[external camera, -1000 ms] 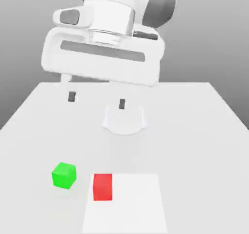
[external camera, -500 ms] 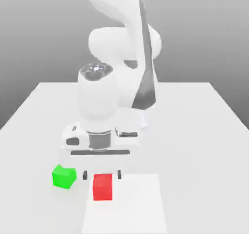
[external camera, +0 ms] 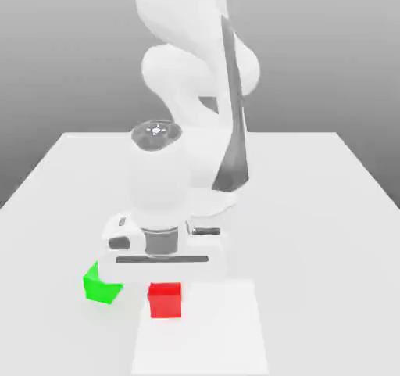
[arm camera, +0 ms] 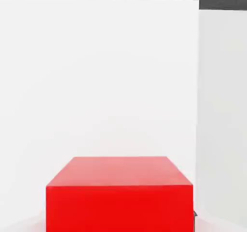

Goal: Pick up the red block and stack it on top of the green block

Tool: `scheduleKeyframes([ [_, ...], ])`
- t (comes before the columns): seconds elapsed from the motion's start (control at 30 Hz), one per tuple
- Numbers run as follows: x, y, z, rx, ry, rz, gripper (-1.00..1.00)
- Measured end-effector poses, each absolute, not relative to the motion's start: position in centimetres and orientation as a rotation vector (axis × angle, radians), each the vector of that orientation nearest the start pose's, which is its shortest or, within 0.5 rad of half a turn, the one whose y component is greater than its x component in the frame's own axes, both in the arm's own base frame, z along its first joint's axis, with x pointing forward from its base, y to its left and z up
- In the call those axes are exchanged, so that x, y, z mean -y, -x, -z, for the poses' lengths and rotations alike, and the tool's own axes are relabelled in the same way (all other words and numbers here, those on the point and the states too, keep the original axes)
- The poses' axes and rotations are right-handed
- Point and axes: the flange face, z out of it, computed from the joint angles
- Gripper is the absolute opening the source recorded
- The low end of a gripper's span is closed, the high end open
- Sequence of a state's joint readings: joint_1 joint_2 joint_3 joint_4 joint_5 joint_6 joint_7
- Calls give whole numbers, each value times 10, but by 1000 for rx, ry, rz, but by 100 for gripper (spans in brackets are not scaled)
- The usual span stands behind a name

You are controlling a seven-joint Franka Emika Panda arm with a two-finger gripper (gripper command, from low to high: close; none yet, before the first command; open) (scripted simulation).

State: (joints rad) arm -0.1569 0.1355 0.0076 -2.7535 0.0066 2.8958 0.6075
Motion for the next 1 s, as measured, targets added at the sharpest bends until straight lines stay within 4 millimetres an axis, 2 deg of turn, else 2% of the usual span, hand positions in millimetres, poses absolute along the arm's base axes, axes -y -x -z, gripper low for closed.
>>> scheduleKeyframes([
  [0.17,60,-380,-207,-1191,2907,1,-100],
  [0.3,80,-372,-215,-1488,2782,-1,-100],
  [0.37,100,-365,-219,-1689,2670,0,-100],
  [0.53,129,-351,-228,-2087,2379,5,-100],
  [0.8,169,-325,-244,-2597,1777,4,-100],
  [0.87,176,-321,-239,-2659,1675,3,-100],
  [1.0,178,-321,-204,-2679,1642,3,-100],
])
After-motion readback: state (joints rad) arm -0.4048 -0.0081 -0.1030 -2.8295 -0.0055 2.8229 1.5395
